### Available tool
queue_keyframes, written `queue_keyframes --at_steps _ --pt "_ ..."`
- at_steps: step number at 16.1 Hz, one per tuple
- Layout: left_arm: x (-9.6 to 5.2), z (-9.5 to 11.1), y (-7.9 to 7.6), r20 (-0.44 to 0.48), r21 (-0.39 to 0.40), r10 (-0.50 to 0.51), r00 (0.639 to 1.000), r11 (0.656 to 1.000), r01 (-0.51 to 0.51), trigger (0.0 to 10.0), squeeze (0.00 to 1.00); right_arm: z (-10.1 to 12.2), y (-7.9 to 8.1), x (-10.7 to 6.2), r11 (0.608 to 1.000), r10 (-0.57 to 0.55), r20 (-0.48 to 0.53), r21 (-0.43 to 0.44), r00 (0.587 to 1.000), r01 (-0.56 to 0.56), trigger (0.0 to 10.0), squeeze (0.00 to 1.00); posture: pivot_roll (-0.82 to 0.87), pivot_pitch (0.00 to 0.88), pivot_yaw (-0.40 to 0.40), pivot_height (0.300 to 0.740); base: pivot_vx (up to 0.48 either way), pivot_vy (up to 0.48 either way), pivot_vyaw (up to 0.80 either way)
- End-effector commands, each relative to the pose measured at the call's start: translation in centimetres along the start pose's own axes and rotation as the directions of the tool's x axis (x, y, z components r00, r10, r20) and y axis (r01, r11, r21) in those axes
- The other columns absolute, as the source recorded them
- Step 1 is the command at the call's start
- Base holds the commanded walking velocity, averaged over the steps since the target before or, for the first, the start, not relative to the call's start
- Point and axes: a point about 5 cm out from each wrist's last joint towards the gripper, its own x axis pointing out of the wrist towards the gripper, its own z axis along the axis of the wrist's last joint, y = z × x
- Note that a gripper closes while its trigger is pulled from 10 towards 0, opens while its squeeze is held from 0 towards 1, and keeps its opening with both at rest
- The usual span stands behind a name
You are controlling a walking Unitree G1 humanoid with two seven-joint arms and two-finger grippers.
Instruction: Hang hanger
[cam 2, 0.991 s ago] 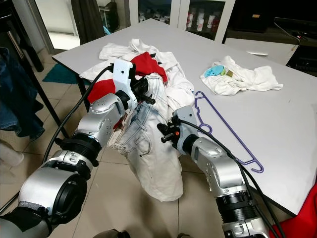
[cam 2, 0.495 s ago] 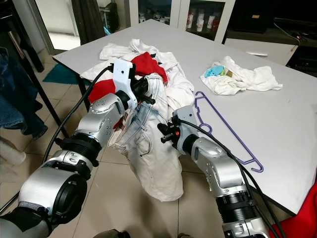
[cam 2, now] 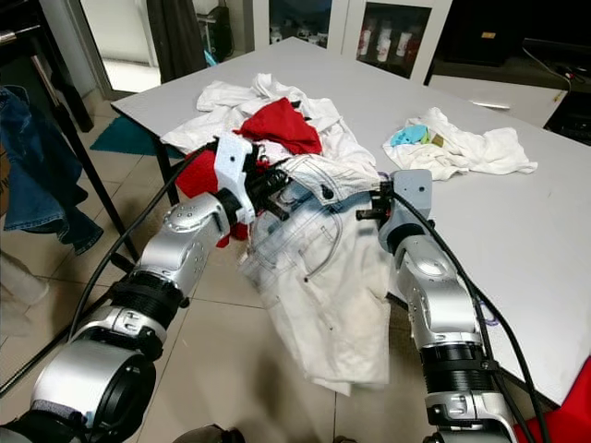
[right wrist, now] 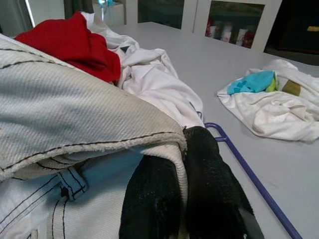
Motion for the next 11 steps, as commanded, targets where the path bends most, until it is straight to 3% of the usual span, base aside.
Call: queue_keyframes --at_steps 1,4,6,8,11 --pt "-1.9 1.8 2.0 0.059 0.073 0.056 0.997 0.996 -0.061 10.0 0.0 1.2 -5.5 -1.3 0.956 -0.29 0.089 -0.026 0.953 0.294 0.0 0.0 -0.11 0.0 0.0 0.74 0.0 0.0 0.0" --pt "-3.6 2.4 3.2 0.079 0.097 0.085 0.993 0.991 -0.092 10.0 0.0 2.6 -8.6 -2.4 0.89 -0.448 0.169 -0.008 0.878 0.456 0.0 0.0 -0.11 0.0 0.0 0.74 0.0 0.0 0.0" --pt "-4.8 1.6 3.7 0.039 0.086 0.099 0.994 0.991 -0.102 10.0 0.0 3.4 -10.5 -2.7 0.845 -0.524 0.191 -0.003 0.83 0.534 0.0 0.0 -0.11 0.0 0.0 0.74 0.0 0.0 0.0" --pt "-5.1 0.7 3.2 0.007 0.072 0.086 0.996 0.994 -0.086 10.0 0.0 3.7 -10.8 -2.4 0.843 -0.526 0.195 -0.007 0.828 0.537 0.0 0.0 -0.09 0.0 0.0 0.74 0.0 0.0 0.0" --pt "-5.1 0.5 2.5 0.003 0.067 0.076 0.997 0.995 -0.076 10.0 0.0 3.7 -10.0 -1.8 0.868 -0.482 0.198 -0.021 0.853 0.496 0.0 0.0 -0.09 0.0 -0.002 0.74 0.0 0.0 0.0"
